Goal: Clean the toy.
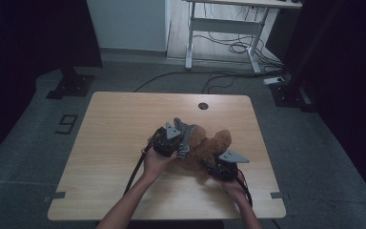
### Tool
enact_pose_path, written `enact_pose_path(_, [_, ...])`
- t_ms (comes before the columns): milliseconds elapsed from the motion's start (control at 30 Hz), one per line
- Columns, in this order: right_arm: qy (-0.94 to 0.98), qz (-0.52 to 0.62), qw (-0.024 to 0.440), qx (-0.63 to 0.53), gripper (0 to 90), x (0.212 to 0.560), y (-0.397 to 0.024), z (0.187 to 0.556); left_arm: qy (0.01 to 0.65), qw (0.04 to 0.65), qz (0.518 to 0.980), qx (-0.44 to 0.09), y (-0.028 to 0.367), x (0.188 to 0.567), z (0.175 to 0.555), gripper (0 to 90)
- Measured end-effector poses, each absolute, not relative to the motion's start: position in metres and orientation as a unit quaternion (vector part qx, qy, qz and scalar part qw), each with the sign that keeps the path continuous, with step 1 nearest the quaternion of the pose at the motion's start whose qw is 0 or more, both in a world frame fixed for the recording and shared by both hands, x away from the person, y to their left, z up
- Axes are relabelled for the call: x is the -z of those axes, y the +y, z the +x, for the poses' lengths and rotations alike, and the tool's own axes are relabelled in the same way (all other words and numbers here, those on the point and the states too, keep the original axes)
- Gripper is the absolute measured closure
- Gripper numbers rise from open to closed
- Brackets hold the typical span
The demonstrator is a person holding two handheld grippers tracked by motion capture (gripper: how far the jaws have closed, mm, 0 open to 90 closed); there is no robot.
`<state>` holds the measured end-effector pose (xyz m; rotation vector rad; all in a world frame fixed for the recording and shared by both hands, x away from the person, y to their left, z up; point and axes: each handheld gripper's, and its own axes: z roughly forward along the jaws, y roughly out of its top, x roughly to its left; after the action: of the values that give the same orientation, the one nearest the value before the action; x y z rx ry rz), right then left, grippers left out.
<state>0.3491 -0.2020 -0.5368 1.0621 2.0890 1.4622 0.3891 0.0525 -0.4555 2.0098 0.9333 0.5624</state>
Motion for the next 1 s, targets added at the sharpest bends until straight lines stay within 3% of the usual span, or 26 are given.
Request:
enact_pose_path(67, [0.744,0.377,0.188,-0.520,54.6,0.537,-0.201,0.349,0.376,0.412,0.798,-0.226,0.063,0.456,0.389,85.7])
enact_pose_path(333, [0.751,0.371,0.190,-0.512,54.6,0.536,-0.197,0.347,0.345,0.353,0.803,-0.334,0.092,0.460,0.367,86.0])
enact_pose_path(733, [0.747,0.378,0.183,-0.516,54.6,0.537,-0.199,0.348,0.401,0.321,0.797,-0.317,0.140,0.489,0.365,86.1])
enact_pose_path(1000, [0.744,0.383,0.180,-0.517,54.6,0.537,-0.203,0.350,0.390,0.407,0.770,-0.298,0.134,0.444,0.356,86.1])
